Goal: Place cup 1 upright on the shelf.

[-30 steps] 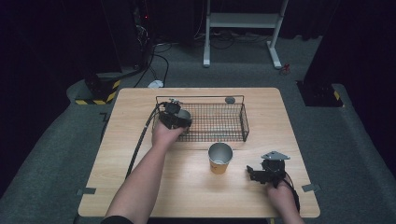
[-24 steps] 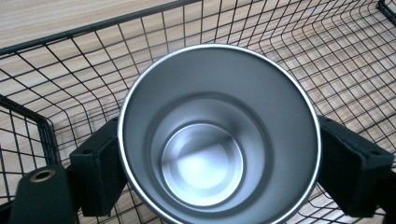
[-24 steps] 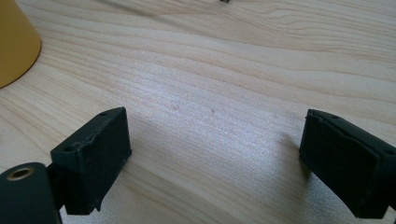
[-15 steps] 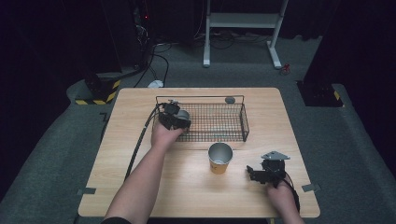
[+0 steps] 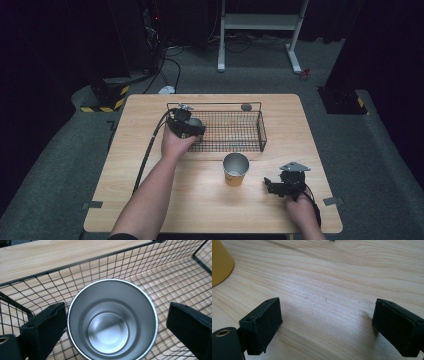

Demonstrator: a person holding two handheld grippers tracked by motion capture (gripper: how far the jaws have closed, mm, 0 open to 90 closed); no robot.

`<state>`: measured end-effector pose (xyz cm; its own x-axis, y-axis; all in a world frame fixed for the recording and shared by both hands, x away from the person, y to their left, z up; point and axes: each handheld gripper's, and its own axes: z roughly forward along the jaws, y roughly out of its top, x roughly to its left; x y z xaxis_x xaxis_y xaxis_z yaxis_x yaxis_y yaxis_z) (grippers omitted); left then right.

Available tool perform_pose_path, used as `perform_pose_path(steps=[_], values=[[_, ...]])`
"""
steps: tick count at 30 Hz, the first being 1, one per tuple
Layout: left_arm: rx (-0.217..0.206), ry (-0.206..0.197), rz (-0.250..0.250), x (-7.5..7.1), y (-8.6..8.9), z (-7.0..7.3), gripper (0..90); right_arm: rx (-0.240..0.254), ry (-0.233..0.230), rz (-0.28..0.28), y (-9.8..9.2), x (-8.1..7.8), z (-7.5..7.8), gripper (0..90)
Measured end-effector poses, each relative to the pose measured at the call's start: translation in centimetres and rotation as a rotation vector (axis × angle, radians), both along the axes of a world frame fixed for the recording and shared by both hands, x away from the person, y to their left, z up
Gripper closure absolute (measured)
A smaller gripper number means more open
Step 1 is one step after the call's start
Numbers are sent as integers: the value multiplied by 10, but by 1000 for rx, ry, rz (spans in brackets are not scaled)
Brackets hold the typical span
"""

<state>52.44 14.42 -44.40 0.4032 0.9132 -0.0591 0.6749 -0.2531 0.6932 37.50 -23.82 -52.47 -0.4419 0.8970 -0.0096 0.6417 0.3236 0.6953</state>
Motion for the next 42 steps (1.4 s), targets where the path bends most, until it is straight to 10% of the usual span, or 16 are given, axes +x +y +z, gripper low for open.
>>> perform_pose_path(steps=[42], values=[[-37,-43,-5,-60,48,22,4,2,3,-1,0,0,0,79]])
